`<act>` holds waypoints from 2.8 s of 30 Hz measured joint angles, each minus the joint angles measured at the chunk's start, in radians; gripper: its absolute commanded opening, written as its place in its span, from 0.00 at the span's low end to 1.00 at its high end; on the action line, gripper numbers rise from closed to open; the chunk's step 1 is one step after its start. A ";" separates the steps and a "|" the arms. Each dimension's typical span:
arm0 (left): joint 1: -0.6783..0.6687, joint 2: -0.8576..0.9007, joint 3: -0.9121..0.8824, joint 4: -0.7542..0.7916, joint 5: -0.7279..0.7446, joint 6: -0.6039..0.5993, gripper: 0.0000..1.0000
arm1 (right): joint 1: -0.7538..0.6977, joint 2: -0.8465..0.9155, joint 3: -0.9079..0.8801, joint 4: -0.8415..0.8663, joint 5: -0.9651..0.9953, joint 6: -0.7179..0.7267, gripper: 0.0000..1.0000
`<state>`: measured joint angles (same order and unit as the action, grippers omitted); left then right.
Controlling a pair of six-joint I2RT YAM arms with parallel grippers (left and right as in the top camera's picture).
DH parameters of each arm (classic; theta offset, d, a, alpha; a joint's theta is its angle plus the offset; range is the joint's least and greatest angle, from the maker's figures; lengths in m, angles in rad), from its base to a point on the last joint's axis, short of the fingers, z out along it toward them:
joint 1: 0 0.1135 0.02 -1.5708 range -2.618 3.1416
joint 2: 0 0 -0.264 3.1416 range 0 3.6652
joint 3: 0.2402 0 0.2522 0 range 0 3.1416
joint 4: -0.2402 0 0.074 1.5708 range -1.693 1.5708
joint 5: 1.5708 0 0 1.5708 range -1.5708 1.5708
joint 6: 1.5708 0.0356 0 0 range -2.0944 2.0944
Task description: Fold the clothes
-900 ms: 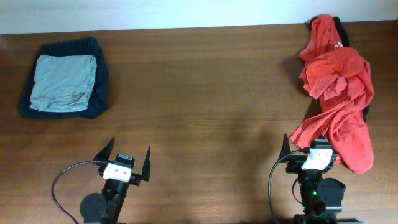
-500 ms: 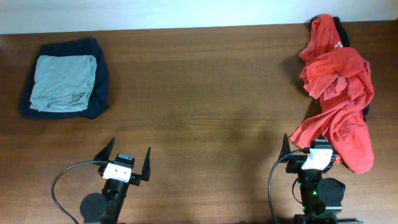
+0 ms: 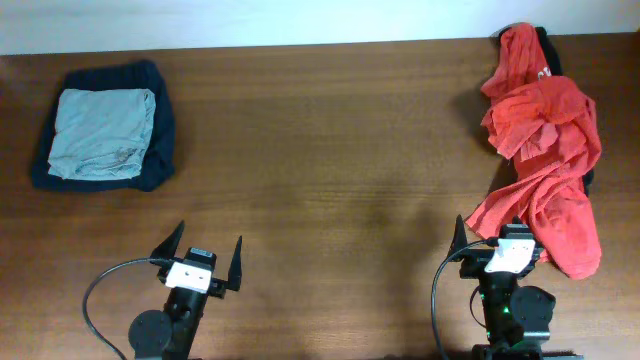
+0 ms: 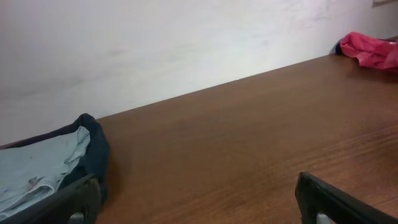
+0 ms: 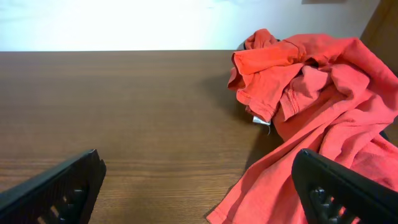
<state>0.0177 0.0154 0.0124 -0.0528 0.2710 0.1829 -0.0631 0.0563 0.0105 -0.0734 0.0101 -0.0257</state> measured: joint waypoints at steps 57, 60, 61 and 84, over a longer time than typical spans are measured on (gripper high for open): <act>-0.011 1.219 1.061 -0.150 0.407 0.000 0.99 | 0.000 0.541 0.941 -0.674 -0.103 0.004 0.98; -0.022 1.304 1.196 -0.293 0.414 0.000 0.99 | 0.000 0.711 1.147 -0.853 -0.102 0.022 0.98; -0.024 1.331 1.241 -0.338 0.415 -0.001 0.99 | 0.000 0.758 1.201 -0.892 -0.102 0.026 0.98; -0.028 1.541 1.555 -0.666 0.413 -0.003 0.99 | -0.171 1.593 1.754 -1.198 -0.045 0.139 0.94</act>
<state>-0.0101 1.5562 1.5673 -0.7193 0.6838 0.1795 -0.2340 1.6497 1.7649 -1.2713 -0.0353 0.1135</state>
